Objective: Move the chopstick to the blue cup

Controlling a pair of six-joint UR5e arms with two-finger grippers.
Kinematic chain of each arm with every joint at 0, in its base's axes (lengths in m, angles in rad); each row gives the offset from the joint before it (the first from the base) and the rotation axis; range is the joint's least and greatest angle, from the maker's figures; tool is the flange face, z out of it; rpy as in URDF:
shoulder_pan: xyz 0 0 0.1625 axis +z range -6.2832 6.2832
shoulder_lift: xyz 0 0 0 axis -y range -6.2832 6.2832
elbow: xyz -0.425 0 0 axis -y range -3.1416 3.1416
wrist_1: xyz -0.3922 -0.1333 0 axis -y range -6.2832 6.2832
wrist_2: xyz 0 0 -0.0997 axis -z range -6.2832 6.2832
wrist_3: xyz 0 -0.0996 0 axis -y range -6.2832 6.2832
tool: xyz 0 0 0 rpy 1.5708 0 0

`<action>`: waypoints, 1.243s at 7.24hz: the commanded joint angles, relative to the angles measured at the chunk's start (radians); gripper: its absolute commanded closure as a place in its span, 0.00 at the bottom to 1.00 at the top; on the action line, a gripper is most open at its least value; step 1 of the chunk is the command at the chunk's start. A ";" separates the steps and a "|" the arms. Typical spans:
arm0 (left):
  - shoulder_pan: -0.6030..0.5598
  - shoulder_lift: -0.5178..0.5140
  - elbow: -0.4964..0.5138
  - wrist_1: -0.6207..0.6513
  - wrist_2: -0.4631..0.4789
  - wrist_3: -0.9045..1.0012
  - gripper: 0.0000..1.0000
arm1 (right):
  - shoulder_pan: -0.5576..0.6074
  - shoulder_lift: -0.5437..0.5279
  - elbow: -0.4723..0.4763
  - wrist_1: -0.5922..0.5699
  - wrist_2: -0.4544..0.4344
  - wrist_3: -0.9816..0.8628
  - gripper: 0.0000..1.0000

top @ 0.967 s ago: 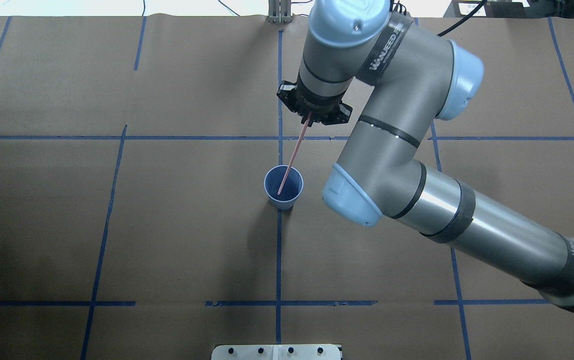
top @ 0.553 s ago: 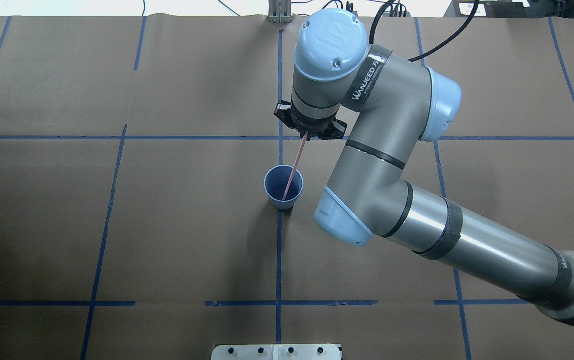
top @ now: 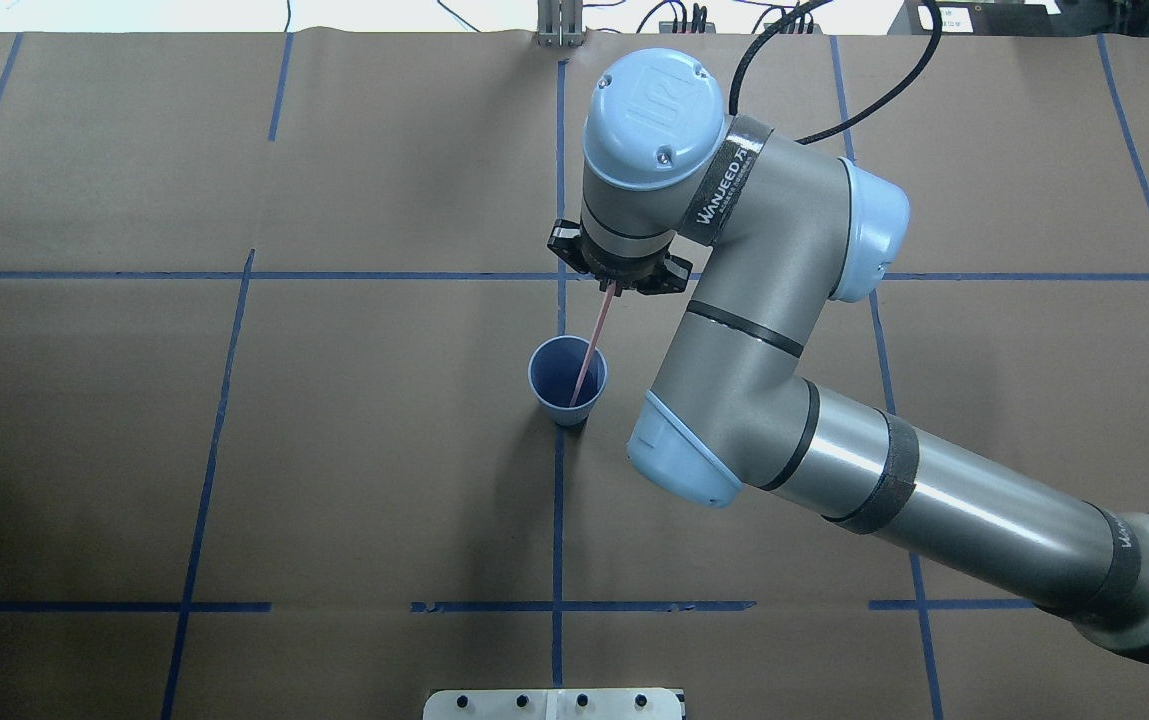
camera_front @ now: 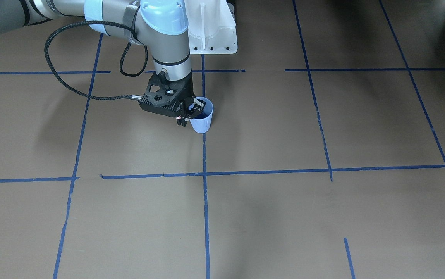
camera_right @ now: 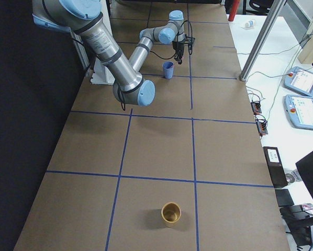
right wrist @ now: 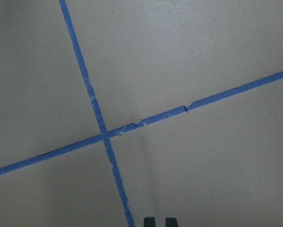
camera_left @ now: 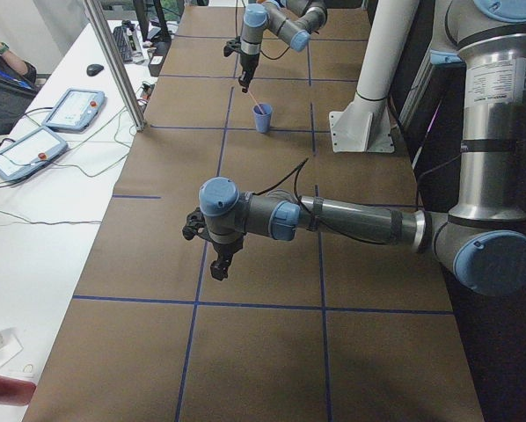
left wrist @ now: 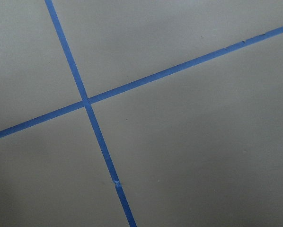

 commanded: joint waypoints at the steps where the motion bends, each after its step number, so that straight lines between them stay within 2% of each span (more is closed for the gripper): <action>1: 0.002 -0.002 0.002 0.000 0.000 -0.002 0.00 | 0.000 0.000 -0.024 0.026 -0.002 -0.005 0.00; 3: 0.000 -0.004 0.001 0.000 0.000 -0.002 0.00 | 0.026 0.003 -0.023 0.023 0.009 -0.015 0.00; 5: 0.000 -0.004 0.002 0.000 0.000 0.000 0.00 | 0.088 -0.001 -0.023 0.014 0.087 -0.095 0.00; 8: 0.002 -0.019 0.008 0.017 0.009 -0.006 0.00 | 0.234 -0.101 -0.013 0.014 0.249 -0.377 0.00; 9: 0.000 -0.021 0.039 0.028 0.011 -0.024 0.00 | 0.301 -0.150 -0.012 0.015 0.289 -0.496 0.00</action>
